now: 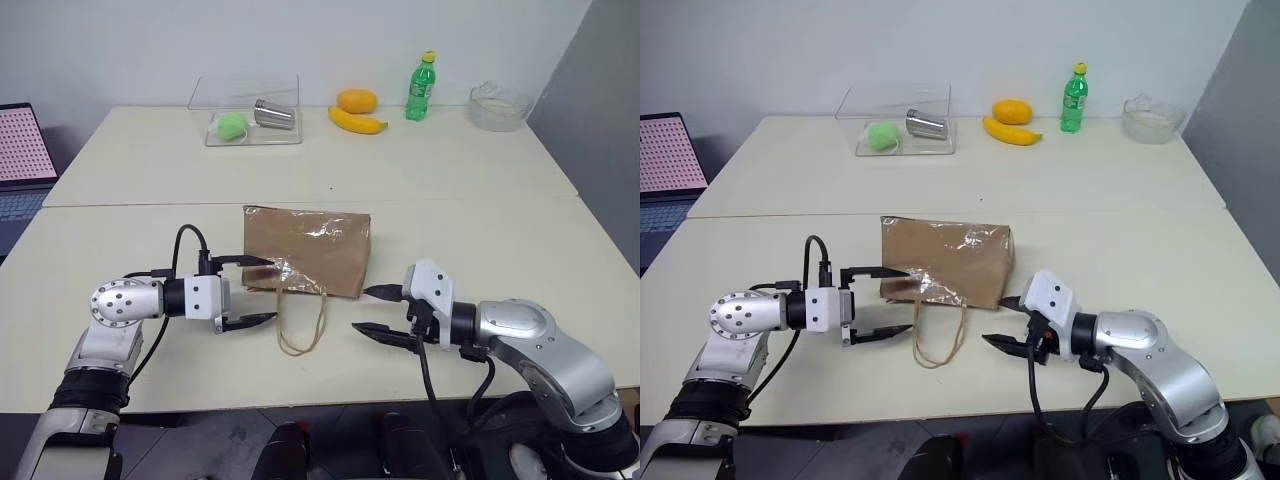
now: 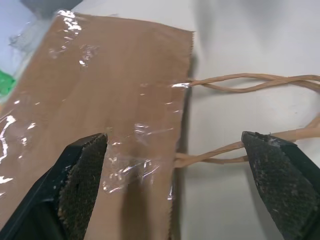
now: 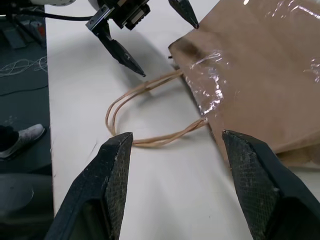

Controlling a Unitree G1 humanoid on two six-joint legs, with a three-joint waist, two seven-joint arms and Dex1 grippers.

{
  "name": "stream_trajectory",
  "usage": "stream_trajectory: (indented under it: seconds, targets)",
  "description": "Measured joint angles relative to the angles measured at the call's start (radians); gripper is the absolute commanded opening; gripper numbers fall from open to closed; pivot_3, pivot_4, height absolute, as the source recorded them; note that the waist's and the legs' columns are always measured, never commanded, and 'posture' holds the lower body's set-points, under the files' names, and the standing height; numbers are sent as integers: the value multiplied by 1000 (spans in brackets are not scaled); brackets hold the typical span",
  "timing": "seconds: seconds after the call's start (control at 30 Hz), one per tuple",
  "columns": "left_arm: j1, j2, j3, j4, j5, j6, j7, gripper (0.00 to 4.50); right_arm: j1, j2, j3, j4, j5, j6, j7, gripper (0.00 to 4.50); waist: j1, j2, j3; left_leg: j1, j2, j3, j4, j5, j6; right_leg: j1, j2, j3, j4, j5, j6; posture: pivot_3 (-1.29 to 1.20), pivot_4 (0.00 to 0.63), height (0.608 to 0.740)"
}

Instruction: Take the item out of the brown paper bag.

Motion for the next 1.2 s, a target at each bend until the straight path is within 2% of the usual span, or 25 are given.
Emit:
stream_trajectory:
  seconds: [0.53,0.8,1.2]
  targets:
    - [-97,-4,-45,212,29,-158,-19,4500,-2,-52,0,-25,87,22,-21,2968,-1,0,0,0,0,0,0,0,0,0,0,0,0,0,0,0,150,740]
    - [-105,-18,-45,255,17,-199,-25,4500,-11,-61,-1,-26,116,30,-28,2968,-2,0,0,0,0,0,1,0,0,0,0,0,0,0,0,0,150,740]
    - [-148,-56,-96,325,87,-291,19,4500,-19,-70,-1,-31,129,34,-46,2968,-2,0,0,0,0,-1,1,0,0,0,0,0,0,0,0,0,150,740]
